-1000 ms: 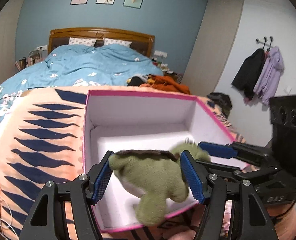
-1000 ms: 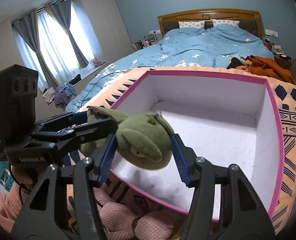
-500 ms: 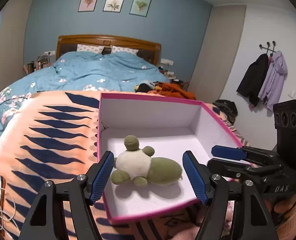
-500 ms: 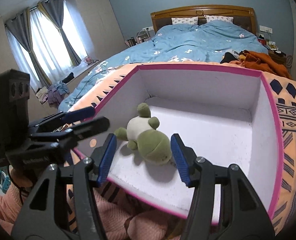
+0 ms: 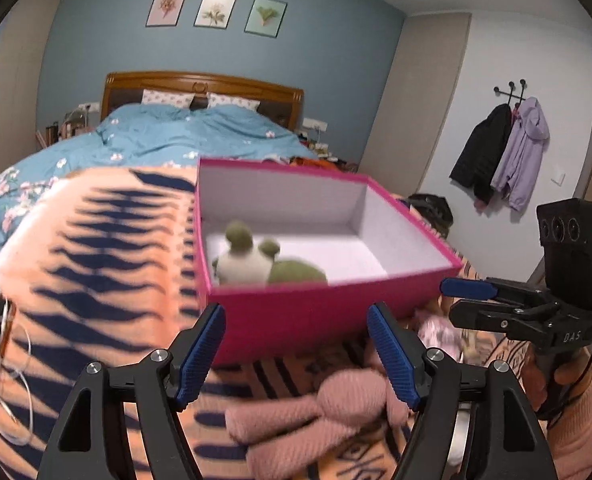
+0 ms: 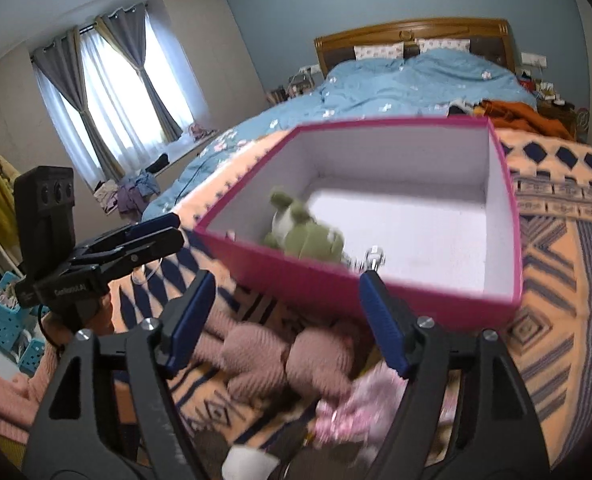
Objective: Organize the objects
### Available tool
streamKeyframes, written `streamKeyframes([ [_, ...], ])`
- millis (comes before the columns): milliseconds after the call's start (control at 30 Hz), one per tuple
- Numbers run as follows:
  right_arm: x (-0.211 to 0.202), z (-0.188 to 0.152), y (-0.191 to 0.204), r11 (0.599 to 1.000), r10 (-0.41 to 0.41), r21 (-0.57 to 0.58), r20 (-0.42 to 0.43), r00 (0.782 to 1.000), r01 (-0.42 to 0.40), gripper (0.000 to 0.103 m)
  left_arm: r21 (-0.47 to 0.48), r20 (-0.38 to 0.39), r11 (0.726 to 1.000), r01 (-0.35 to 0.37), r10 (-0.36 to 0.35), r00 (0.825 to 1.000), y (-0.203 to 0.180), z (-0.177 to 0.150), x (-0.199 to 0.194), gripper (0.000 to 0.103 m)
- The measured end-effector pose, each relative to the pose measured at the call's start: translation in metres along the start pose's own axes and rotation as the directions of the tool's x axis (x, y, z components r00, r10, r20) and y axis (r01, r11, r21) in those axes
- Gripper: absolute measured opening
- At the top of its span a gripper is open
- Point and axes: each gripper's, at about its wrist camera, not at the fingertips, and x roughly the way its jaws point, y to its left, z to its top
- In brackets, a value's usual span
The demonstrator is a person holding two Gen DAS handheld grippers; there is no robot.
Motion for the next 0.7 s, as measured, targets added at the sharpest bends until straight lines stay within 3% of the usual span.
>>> streamKeyframes([
  [100, 0.007, -0.012, 0.004, 0.999, -0.046, -0.022, -0.040, 0.998, 0.045, 0.075, -0.010, -0.041, 1.000, 0.014, -0.014, 0.999, -0.002, -0.015, 0.005, 0.075],
  [333, 0.029, -0.030, 0.000, 0.998, -0.057, -0.024, -0.125, 0.990, 0.054, 0.074, -0.013, -0.114, 0.999, 0.031, -0.033, 0.993, -0.008, -0.043, 0.014, 0.075],
  [700, 0.051, -0.037, -0.002, 0.991, -0.134, -0.054, -0.189, 0.973, 0.126, 0.064, -0.012, -0.162, 0.999, 0.049, -0.051, 0.985, -0.016, -0.057, 0.023, 0.075],
])
